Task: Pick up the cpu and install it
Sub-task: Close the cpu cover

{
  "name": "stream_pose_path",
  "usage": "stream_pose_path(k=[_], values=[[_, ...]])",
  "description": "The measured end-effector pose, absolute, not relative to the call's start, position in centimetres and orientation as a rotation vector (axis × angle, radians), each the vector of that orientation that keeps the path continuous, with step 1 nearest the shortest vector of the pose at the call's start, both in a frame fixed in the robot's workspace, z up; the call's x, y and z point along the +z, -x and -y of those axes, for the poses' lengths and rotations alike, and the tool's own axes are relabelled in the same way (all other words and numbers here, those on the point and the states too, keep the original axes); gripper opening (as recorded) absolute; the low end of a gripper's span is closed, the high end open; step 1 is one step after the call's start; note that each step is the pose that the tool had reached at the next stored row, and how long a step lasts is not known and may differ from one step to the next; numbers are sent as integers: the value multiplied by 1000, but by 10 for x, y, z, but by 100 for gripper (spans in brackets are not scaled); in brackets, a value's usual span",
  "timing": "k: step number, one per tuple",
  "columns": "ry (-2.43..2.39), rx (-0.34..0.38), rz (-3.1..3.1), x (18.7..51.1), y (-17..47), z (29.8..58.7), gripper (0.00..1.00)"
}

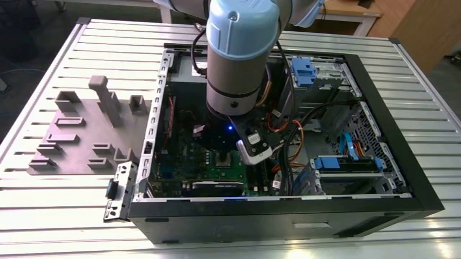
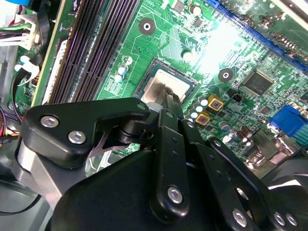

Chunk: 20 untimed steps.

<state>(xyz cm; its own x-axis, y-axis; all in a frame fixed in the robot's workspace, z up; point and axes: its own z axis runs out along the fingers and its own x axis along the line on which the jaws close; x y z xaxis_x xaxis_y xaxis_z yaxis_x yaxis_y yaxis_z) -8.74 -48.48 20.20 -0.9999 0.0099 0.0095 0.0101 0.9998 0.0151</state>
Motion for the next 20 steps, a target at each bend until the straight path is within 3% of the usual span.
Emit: stream_pose_path(k=[20], values=[[16, -24, 3132, 207, 87, 485, 11]])
